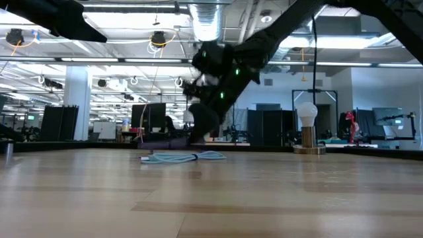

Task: Pick & Place USB Port
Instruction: Put the purple USB cable into the gray bin

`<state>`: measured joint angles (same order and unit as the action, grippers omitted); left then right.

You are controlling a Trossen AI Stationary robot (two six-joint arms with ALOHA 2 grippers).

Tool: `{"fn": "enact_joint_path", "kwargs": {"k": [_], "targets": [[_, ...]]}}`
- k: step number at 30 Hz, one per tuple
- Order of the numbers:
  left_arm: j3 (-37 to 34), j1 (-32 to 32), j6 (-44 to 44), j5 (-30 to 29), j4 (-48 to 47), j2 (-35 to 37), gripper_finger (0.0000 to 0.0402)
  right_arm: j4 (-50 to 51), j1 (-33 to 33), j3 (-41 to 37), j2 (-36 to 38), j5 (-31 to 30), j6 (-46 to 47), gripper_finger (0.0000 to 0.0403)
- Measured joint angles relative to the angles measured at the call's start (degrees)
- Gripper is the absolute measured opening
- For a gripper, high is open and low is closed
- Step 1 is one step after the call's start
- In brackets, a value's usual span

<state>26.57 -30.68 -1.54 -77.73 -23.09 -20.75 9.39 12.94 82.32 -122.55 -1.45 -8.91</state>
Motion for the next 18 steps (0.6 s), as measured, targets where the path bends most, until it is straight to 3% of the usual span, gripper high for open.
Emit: {"fn": "enact_joint_path", "kwargs": {"k": [11, 18], "targets": [[0.0, 0.0, 0.0, 0.0, 0.0, 0.01, 0.0012, 7.91, -4.16, 0.38, 10.81, -0.63, 0.39, 0.0002], [0.0, 0.0, 0.0, 0.0, 0.0, 0.0, 0.0012, 18.02, -4.69, 0.46, 17.03, -11.73, 0.21, 0.0001]]}}
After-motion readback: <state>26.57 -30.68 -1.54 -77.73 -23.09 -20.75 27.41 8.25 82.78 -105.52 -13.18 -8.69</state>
